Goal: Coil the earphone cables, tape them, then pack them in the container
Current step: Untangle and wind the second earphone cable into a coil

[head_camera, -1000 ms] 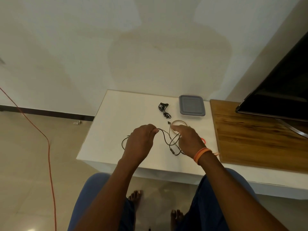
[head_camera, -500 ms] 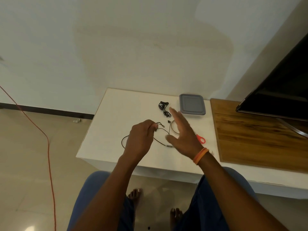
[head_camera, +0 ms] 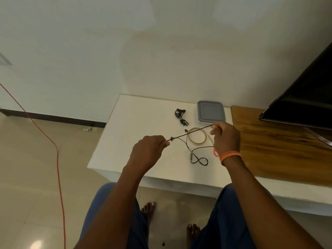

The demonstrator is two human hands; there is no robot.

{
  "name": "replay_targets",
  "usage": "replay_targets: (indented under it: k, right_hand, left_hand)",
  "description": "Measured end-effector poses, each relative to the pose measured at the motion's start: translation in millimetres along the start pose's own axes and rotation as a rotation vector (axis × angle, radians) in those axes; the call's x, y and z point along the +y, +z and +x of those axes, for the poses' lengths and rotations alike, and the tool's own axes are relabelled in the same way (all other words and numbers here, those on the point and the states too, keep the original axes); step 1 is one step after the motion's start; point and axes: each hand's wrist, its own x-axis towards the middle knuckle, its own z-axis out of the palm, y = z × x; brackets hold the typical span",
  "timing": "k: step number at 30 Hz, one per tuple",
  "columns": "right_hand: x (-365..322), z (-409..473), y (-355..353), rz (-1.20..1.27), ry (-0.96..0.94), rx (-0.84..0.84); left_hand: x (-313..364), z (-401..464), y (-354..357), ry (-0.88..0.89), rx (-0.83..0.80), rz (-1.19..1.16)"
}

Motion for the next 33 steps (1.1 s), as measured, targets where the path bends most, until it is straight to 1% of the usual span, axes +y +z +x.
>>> replay_targets:
  k: [1,3,4,5,7,9,10,11,13,15,17,19,21,22,25,27,28,30,31,33]
  right_hand:
    - [4,1,1,-0.004,0.041,-0.043]
    - [0,-5,6,-0.01,0.063,-0.209]
    - [-4,-11,9,-0.006,0.022,-0.295]
    - [-11,-16,10,0.015,-0.067,-0.364]
    - [-27,-25,8,0.143,-0.259,-0.505]
    - [-35,-36,6,0.22,-0.317,-0.674]
    - [-36,-42,7,0.184,-0.351,-0.701]
    - [-35,-46,11,0.103,-0.394,-0.679]
    - [-33,-49,19,-0.024,-0.468,-0.569]
    - [-34,-44,23,-0.056,-0.583,-0.448]
    - [-33,-35,24,-0.073,-0.713,-0.367]
    - [-30,-28,24,-0.168,-0.773,-0.289]
    - [-25,-21,21,-0.249,-0.722,-0.177]
    - [-23,-18,17,-0.222,-0.646,-0.125]
    - [-18,-7,4,0.02,-0.281,0.008]
    - [-11,-1,0,0.096,-0.093,0.048]
    - [-8,0,0,0.102,-0.046,0.031]
    - [-6,-4,2,0.077,-0.009,-0.077]
    - [-8,-8,4,0.058,-0.02,-0.142]
    - [-16,-17,7,0.076,-0.116,-0.238]
  left_hand:
    - [0,-1,1,-0.004,-0.011,-0.057]
    - [3,-1,4,0.016,-0.025,-0.163]
    - [6,-1,5,0.035,-0.021,-0.18]
    - [9,0,6,0.051,-0.011,-0.187]
    - [13,2,8,0.064,0.023,-0.19]
    - [14,3,10,0.062,0.056,-0.168]
    - [14,3,10,0.061,0.064,-0.142]
    - [13,3,10,0.06,0.064,-0.118]
    - [10,3,11,0.057,0.045,-0.106]
    - [8,3,11,0.079,0.025,-0.14]
    - [9,3,9,0.105,-0.003,-0.193]
    - [9,3,8,0.115,-0.033,-0.223]
    - [7,3,6,0.094,-0.043,-0.214]
    - [5,2,4,0.072,-0.039,-0.201]
    - [-5,0,0,-0.02,-0.037,-0.231]
    - [-11,-1,1,-0.052,-0.038,-0.251]
    - [-13,0,2,-0.054,-0.038,-0.28]
    - [-10,0,6,-0.038,-0.049,-0.363]
    - [-6,0,8,-0.029,-0.056,-0.392]
    - [1,0,11,-0.018,-0.06,-0.438]
